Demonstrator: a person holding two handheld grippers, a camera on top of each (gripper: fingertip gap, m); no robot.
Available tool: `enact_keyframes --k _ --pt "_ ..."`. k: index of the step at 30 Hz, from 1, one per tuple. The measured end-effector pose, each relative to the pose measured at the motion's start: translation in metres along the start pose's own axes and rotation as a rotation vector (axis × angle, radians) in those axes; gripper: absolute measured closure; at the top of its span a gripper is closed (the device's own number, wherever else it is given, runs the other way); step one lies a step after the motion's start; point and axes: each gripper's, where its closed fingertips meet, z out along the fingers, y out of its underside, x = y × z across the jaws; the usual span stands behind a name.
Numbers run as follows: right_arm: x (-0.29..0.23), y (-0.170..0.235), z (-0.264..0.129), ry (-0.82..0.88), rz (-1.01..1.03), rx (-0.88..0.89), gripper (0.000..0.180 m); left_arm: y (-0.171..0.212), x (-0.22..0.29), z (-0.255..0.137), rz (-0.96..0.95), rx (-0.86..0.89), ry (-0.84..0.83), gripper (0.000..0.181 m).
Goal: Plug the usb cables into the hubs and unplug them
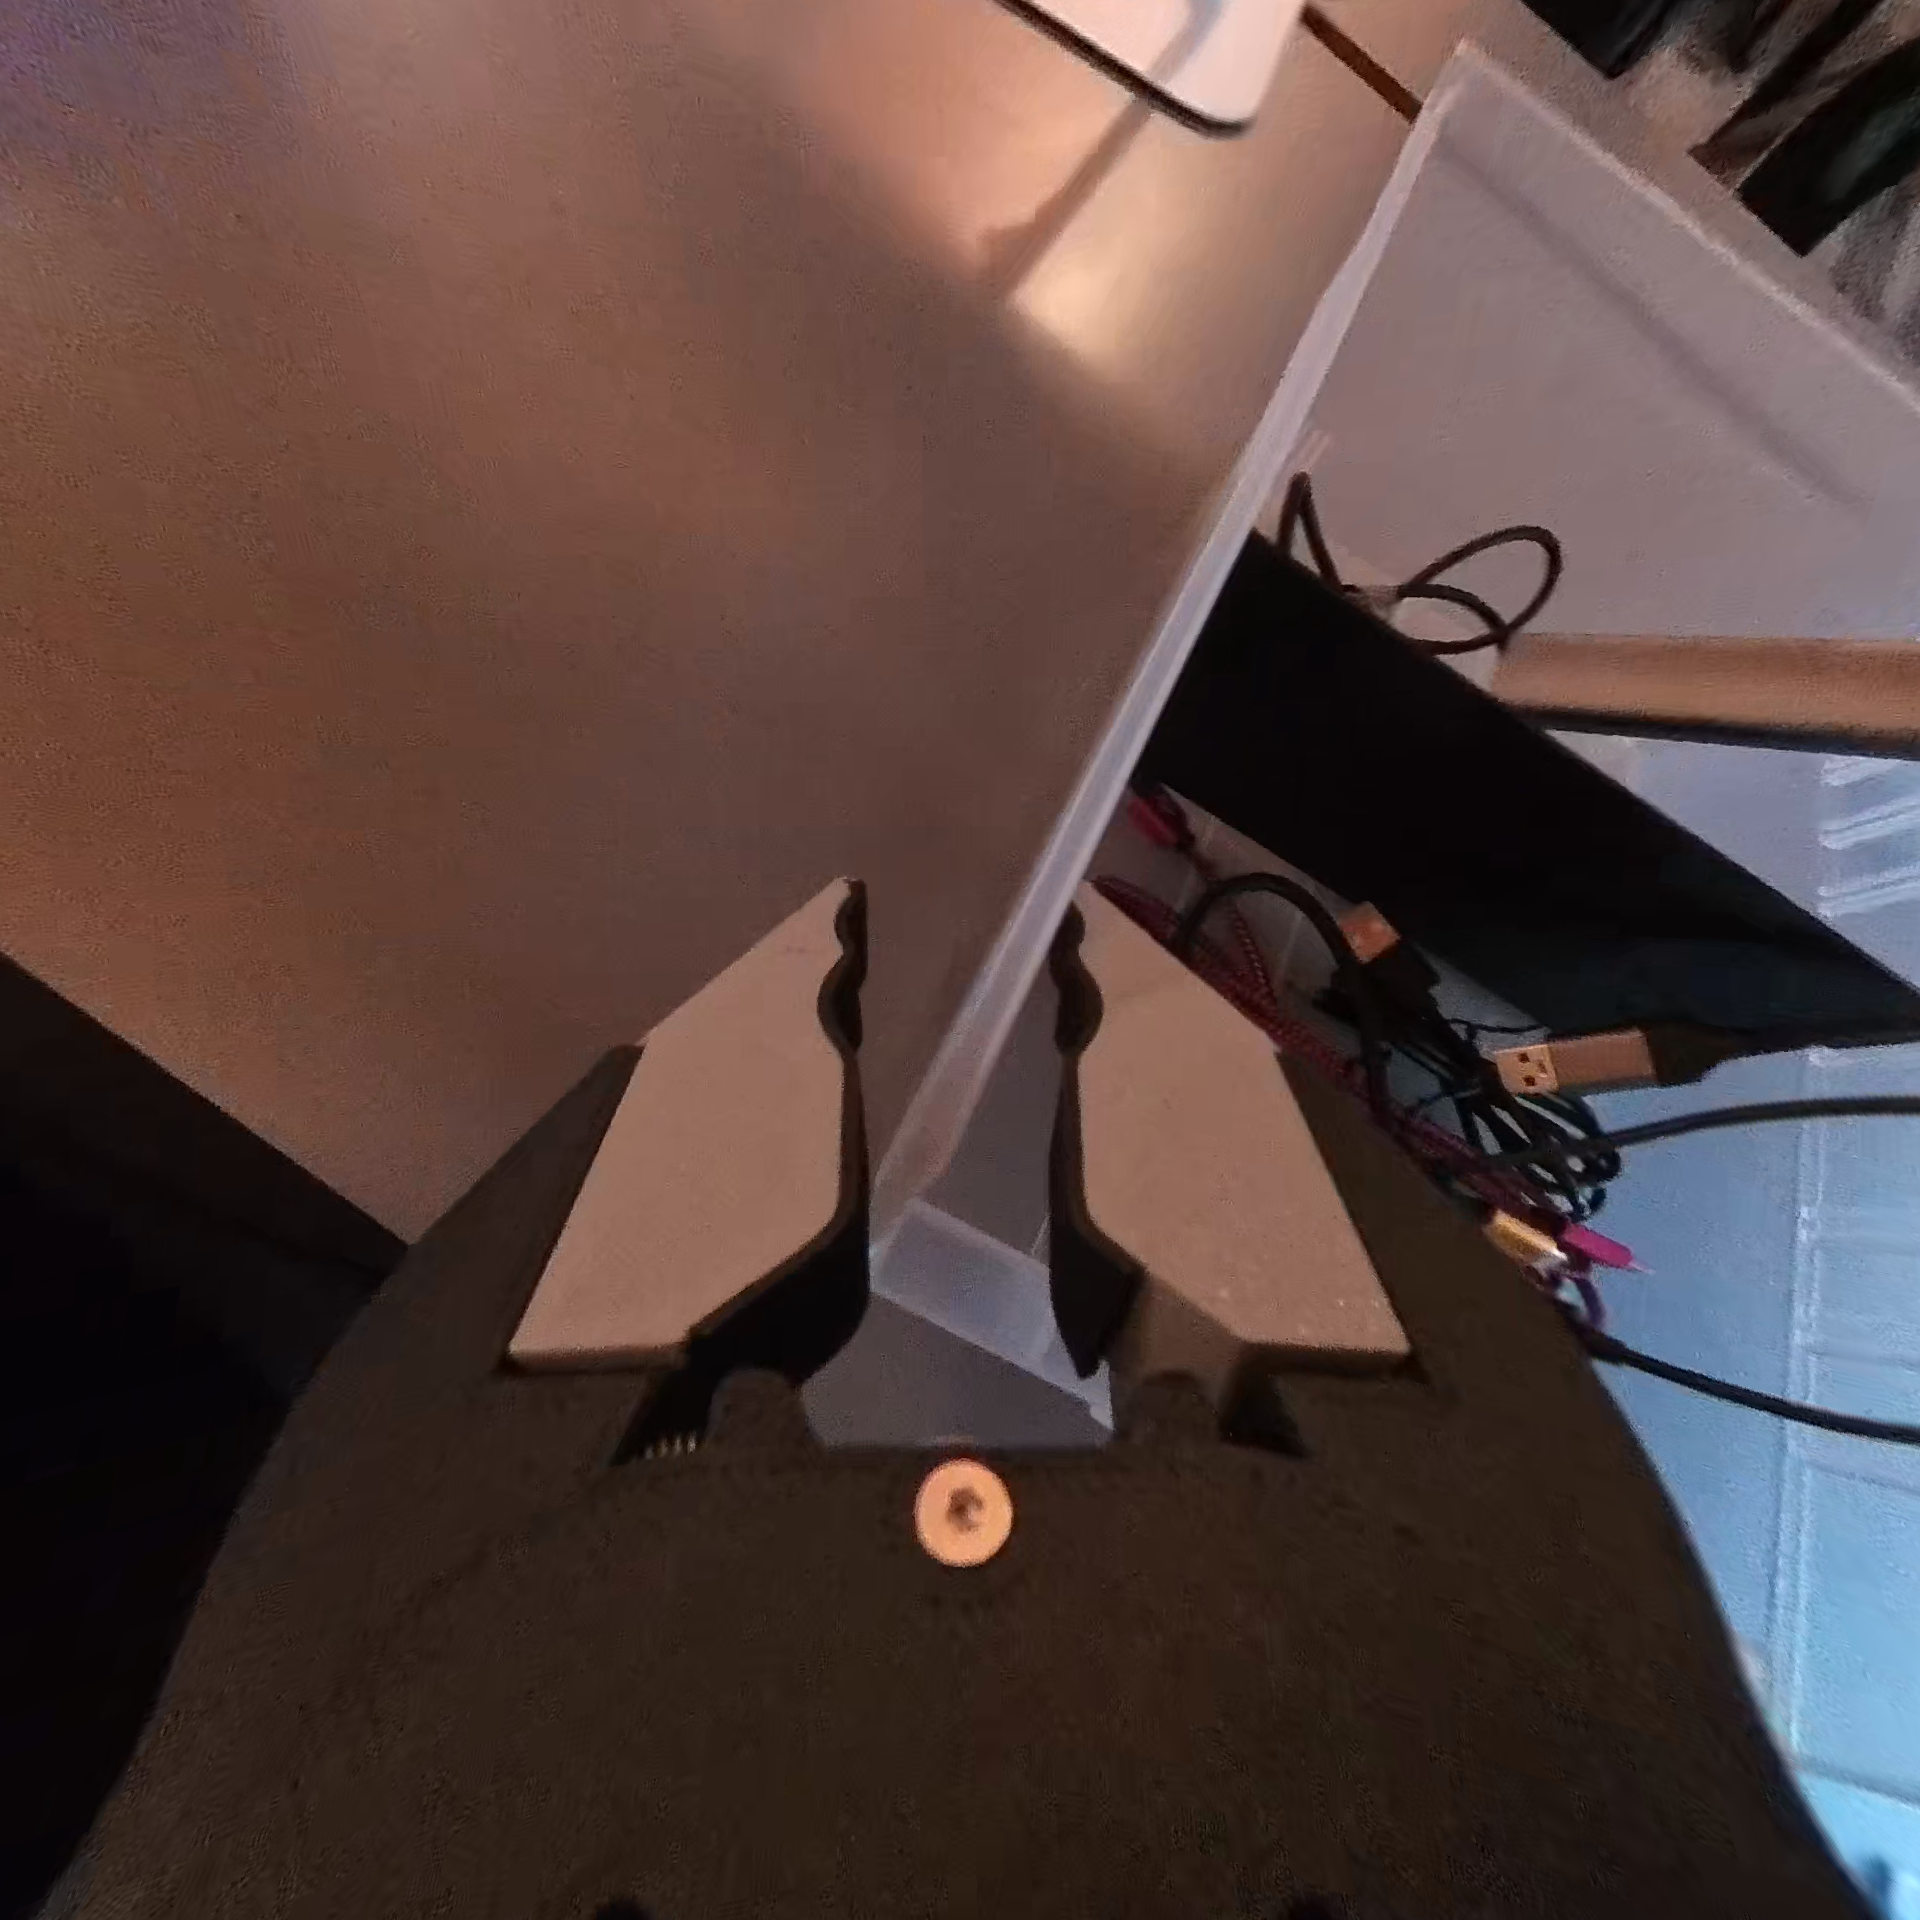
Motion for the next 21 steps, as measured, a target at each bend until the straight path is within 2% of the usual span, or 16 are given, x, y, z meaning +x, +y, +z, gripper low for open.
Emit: enact_keyframes --k 4,7,11,13,14,15,17,19,21 --pt "-0.062 -0.044 0.024 -0.060 0.019 0.033 0.141 -0.014 -0.025 -0.029 -0.048 0.031 -0.029 0.177" --pt "-0.126 -0.086 0.045 -0.097 0.040 0.074 0.139 -0.031 -0.037 -0.060 -0.049 0.126 -0.061 0.177" --pt "-0.255 -0.158 0.072 -0.273 0.051 0.174 0.123 -0.058 -0.044 -0.107 -0.054 0.255 -0.102 0.177" --pt "-0.330 -0.199 0.081 -0.358 -0.033 0.218 0.098 -0.065 -0.045 -0.122 -0.041 0.304 -0.129 0.177" --pt "-0.357 -0.219 0.082 -0.349 -0.078 0.235 0.101 -0.066 -0.046 -0.128 -0.034 0.320 -0.140 0.177" --pt "-0.378 -0.237 0.078 -0.330 -0.118 0.254 0.109 -0.066 -0.048 -0.133 -0.031 0.330 -0.147 0.177" --pt "-0.407 -0.264 0.055 -0.359 -0.176 0.322 0.113 -0.062 -0.051 -0.143 -0.033 0.335 -0.150 0.177" --pt "-0.415 -0.275 0.025 -0.429 -0.215 0.391 0.104 -0.056 -0.056 -0.151 -0.041 0.332 -0.140 0.177" --pt "-0.400 -0.270 0.005 -0.459 -0.260 0.421 0.101 -0.055 -0.058 -0.155 -0.053 0.345 -0.118 0.177"
